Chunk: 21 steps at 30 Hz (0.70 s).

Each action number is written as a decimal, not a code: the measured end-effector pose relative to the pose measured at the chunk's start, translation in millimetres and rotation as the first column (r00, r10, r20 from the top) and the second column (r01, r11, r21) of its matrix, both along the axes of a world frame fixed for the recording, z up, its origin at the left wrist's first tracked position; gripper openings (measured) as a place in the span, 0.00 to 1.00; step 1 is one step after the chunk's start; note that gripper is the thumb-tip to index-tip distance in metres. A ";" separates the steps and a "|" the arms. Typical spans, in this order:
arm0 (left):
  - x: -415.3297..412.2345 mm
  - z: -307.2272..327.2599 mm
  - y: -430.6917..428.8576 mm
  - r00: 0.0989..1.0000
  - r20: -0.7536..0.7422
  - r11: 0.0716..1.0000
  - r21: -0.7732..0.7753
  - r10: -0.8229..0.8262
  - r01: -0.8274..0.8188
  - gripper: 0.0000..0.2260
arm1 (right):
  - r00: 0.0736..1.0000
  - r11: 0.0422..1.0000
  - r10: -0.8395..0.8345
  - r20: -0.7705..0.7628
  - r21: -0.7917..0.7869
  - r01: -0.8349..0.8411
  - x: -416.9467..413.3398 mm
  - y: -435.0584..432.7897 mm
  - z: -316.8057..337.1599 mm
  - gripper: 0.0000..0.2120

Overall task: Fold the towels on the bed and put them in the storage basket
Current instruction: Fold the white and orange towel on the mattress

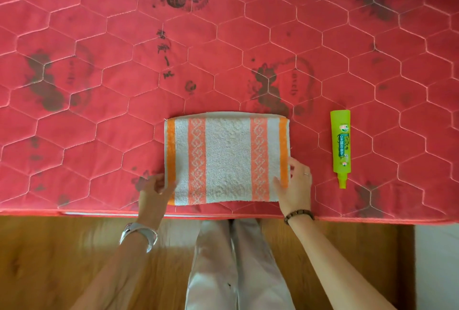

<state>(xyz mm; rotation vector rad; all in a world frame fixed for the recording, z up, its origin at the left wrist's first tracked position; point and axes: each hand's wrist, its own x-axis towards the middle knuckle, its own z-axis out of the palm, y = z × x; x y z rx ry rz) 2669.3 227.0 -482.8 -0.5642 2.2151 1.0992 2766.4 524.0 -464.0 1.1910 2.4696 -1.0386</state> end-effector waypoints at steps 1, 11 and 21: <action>-5.0 0.7 3.7 1.000 -0.015 1.000 0.016 0.025 -0.025 0.14 | 0.998 0.996 0.053 -0.044 -0.074 -0.056 -8.0 -7.4 3.8 0.27; -40.8 21.1 43.5 0.997 -0.069 0.987 0.157 0.040 -0.029 0.16 | 0.982 0.778 0.167 -0.092 -0.600 -0.189 -93.4 -91.0 16.9 0.25; -26.9 48.8 85.8 0.984 -0.140 0.882 0.442 -0.111 0.162 0.23 | 0.986 0.811 0.116 -0.121 -0.562 -0.165 -111.3 -82.5 33.3 0.13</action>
